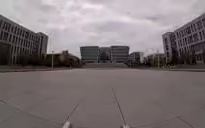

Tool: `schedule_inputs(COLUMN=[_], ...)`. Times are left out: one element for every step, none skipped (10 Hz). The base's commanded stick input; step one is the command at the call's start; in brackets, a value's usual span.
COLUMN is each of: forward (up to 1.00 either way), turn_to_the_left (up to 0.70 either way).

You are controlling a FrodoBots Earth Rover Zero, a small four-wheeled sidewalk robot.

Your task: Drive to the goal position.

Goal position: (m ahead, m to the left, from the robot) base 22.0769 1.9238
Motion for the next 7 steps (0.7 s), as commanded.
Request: schedule_inputs(forward=[0.7, 0.7, 0.7, 0.7, 0.7, 0.7, 0.7], turn_to_the_left=[0.0, 0.0, 0.0, 0.0, 0.0, 0.0, 0.0])
